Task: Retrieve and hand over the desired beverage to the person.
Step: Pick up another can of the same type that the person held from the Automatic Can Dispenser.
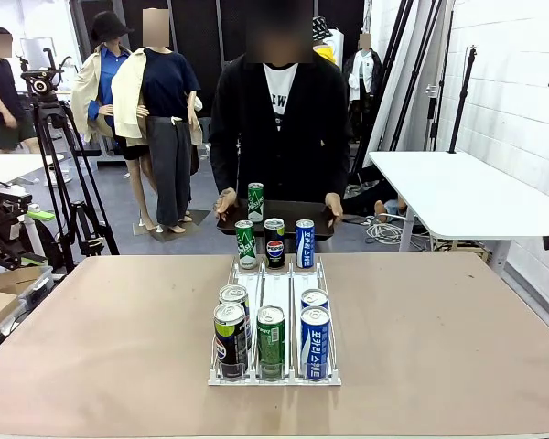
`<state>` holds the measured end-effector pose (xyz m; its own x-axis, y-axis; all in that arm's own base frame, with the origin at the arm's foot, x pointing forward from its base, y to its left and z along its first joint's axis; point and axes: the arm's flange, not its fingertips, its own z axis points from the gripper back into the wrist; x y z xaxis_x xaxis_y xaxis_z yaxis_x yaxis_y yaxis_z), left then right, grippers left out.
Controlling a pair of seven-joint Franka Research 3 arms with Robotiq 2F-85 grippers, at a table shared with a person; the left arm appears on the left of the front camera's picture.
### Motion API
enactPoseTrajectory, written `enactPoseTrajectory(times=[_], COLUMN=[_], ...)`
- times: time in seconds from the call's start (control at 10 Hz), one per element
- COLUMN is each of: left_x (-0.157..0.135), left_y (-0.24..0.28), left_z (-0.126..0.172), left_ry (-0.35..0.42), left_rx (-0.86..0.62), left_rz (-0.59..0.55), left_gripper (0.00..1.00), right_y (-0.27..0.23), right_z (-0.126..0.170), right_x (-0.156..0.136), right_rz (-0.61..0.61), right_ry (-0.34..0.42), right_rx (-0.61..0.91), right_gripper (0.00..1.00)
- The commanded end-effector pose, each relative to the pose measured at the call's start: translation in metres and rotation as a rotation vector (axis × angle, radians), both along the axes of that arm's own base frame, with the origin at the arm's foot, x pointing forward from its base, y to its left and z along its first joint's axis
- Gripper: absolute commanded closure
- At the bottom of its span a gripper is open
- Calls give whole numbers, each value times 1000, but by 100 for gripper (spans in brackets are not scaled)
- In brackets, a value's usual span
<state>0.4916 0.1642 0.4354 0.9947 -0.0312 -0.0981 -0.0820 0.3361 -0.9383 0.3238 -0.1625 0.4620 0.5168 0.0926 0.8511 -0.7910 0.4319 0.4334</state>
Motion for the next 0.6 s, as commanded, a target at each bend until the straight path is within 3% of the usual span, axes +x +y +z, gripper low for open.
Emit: enactPoseTrajectory(times=[0.0,0.5], left_x=[-2,-2], left_y=[-2,-2], left_z=[0,0], left_ry=[-5,-5], left_rx=[8,8], left_rz=[12,12], left_gripper=[0,0], right_y=[2,2], right_z=[1,1], right_x=[1,1], right_rz=[1,1], right_ry=[-8,-8], right_rx=[15,15], right_gripper=[0,0])
